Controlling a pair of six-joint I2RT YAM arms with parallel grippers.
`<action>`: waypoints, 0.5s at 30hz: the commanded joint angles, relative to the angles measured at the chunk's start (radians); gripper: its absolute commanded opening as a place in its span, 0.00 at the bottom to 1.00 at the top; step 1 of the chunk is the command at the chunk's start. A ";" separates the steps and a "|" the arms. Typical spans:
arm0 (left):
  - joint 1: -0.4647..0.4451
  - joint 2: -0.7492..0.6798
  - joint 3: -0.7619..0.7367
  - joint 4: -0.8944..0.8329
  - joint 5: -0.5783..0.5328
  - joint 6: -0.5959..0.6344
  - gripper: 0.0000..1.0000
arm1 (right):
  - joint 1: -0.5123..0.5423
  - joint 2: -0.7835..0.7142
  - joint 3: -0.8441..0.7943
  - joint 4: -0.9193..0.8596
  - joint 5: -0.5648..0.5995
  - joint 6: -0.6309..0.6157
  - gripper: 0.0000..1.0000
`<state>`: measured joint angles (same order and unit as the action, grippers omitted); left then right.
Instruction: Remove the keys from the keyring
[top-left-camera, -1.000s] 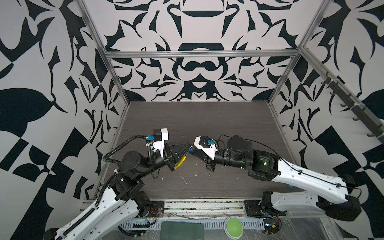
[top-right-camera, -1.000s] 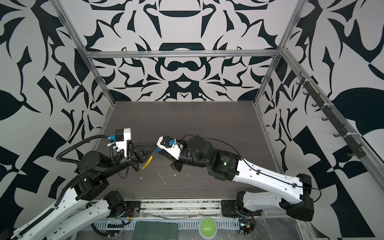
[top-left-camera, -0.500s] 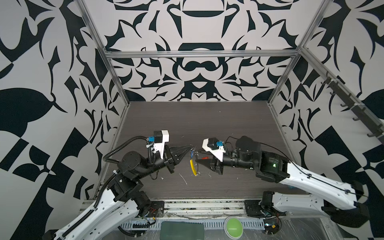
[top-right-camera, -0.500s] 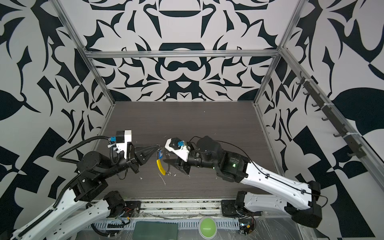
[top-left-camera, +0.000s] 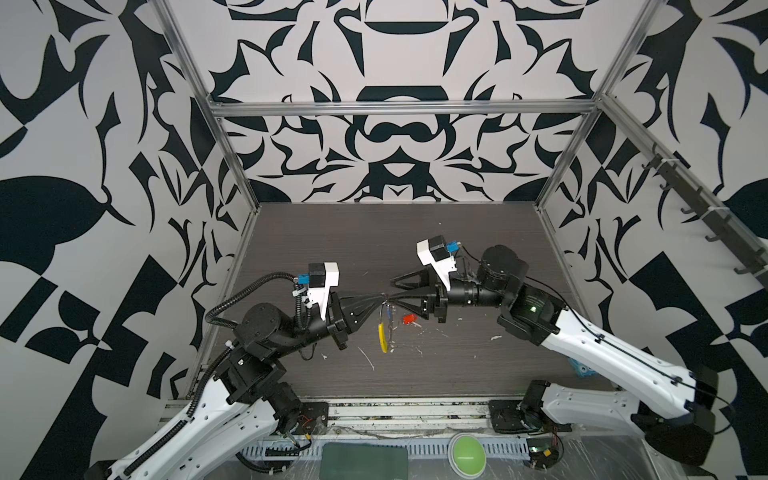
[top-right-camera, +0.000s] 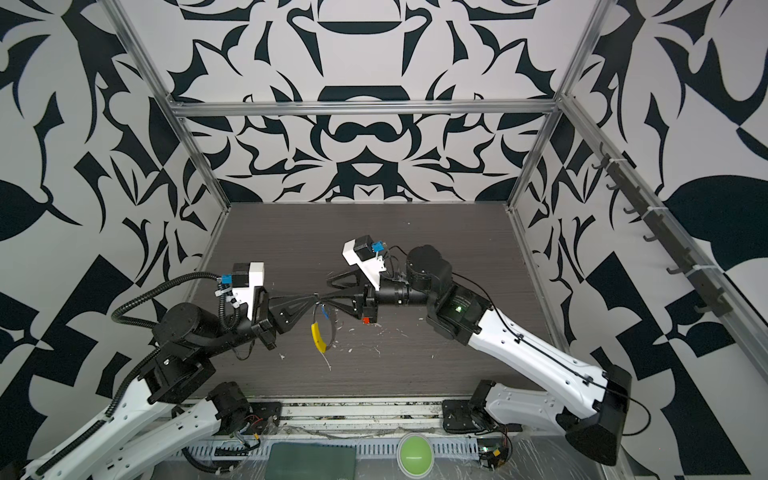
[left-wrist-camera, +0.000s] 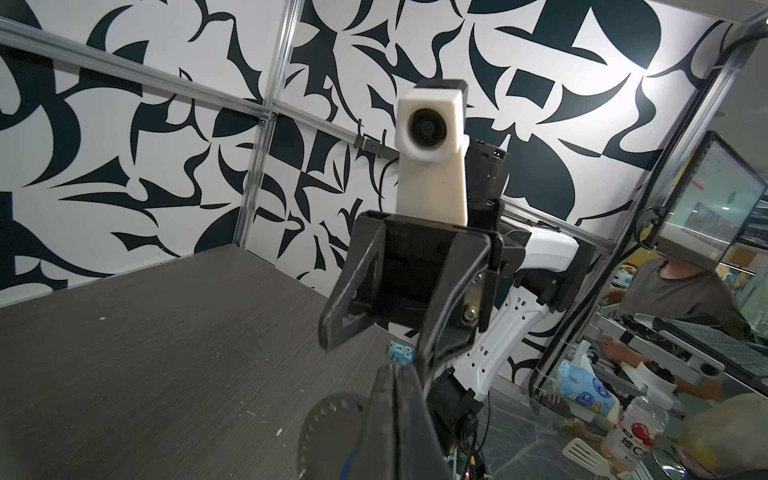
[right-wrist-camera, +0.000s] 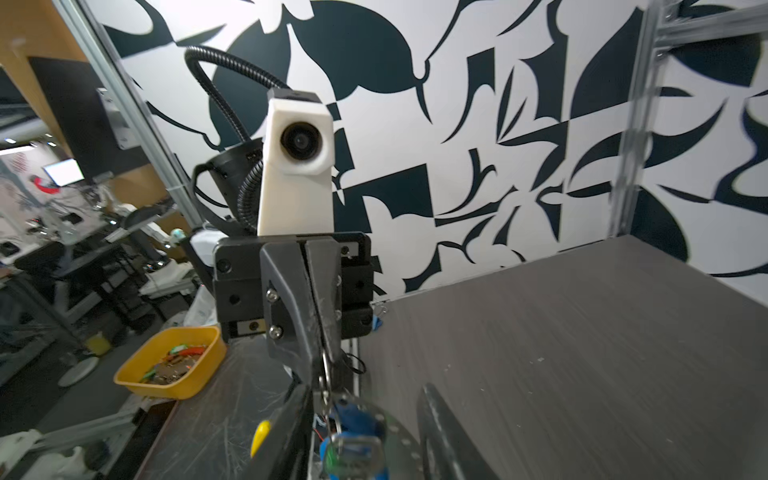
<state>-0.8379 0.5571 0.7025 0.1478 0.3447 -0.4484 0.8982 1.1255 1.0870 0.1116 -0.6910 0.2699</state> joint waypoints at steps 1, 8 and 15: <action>0.000 -0.009 0.011 0.047 0.013 -0.007 0.00 | -0.002 -0.012 0.019 0.129 -0.097 0.077 0.44; 0.000 -0.012 0.002 0.058 -0.001 -0.006 0.00 | -0.001 -0.003 0.003 0.134 -0.115 0.098 0.38; 0.000 -0.012 0.004 0.058 -0.001 -0.009 0.00 | 0.003 0.003 -0.015 0.140 -0.119 0.107 0.31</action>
<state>-0.8379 0.5568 0.7025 0.1600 0.3443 -0.4492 0.8982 1.1332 1.0718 0.1944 -0.7895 0.3645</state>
